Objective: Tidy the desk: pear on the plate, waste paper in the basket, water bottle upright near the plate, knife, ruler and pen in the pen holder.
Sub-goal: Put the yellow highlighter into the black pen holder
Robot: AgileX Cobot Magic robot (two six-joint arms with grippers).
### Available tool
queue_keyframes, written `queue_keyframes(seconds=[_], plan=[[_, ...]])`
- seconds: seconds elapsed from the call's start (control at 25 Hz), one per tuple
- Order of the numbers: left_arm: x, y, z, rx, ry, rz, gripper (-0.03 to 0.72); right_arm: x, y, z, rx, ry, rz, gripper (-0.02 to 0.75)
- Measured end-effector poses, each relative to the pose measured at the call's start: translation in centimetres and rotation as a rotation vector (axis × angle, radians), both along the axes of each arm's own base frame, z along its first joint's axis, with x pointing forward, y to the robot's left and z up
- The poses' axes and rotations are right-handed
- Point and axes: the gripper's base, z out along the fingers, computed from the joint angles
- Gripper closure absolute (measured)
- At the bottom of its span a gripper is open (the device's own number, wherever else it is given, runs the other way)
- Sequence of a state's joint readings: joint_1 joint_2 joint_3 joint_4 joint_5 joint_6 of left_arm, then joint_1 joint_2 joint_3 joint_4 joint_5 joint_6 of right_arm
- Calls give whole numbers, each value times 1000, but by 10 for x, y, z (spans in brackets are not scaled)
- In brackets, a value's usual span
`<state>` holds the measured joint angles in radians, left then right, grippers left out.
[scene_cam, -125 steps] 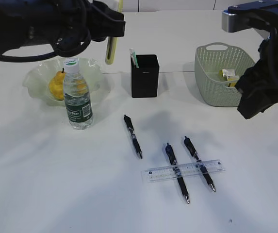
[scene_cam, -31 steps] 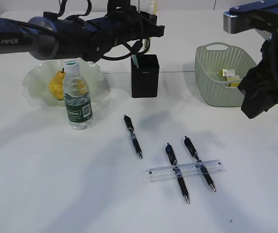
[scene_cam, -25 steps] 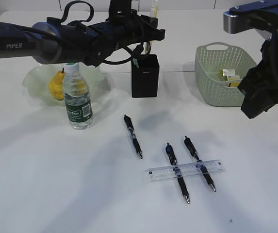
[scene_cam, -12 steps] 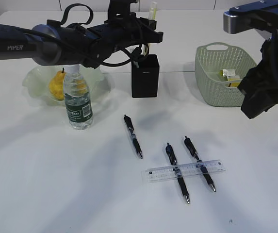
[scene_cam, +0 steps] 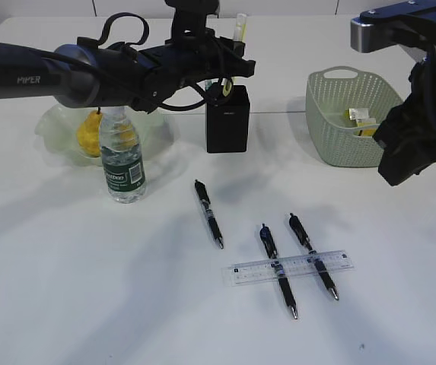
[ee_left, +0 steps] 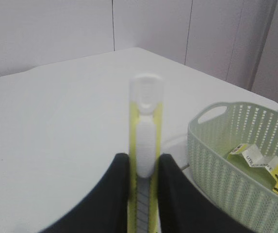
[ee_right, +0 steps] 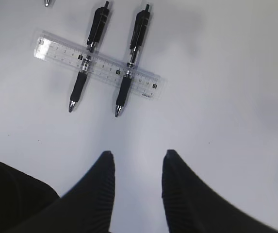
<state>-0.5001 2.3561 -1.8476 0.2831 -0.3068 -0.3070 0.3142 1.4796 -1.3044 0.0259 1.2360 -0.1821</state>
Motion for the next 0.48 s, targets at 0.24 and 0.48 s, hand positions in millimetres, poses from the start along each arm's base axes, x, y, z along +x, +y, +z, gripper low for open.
queue_keyframes(seconds=[0.24,0.48], plan=[[0,0,-3,11,13,3,587,0,0,0,0,0,0,486],[0,1,-6,23,31,8,587,0,0,0,0,0,0,486]])
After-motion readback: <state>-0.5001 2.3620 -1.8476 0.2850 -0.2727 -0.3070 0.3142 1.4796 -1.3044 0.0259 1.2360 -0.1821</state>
